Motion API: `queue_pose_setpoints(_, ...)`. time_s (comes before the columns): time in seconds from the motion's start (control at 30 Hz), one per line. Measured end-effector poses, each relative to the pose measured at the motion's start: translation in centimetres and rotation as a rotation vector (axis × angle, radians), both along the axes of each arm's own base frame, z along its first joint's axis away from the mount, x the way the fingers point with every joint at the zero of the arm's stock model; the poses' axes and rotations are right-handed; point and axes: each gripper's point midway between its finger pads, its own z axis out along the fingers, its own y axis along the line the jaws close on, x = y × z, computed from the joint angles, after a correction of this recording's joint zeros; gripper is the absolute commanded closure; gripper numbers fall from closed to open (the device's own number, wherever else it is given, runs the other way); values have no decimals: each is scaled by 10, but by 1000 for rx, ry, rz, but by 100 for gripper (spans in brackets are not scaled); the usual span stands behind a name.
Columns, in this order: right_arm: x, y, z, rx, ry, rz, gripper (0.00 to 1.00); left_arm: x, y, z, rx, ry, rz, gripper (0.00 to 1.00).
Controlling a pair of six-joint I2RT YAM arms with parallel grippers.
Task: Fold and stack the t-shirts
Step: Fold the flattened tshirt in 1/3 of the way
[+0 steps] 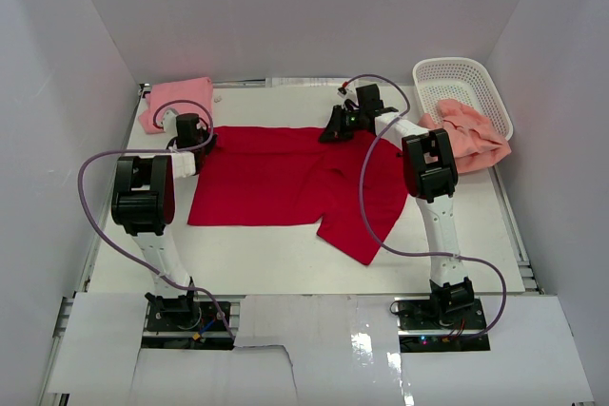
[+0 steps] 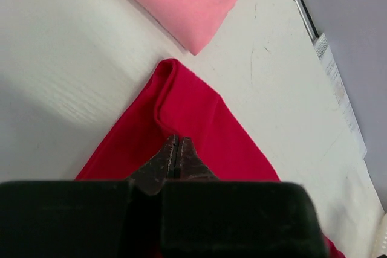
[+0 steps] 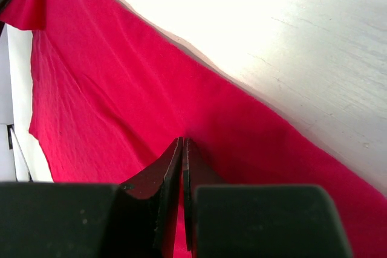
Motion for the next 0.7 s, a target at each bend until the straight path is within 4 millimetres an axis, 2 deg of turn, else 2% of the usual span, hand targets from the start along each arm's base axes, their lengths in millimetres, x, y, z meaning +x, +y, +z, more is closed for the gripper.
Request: queue_pose_setpoints(0.7, 0, -1, 0, 1, 2, -1, 90, 5, 19, 7, 183, 20, -15, 100)
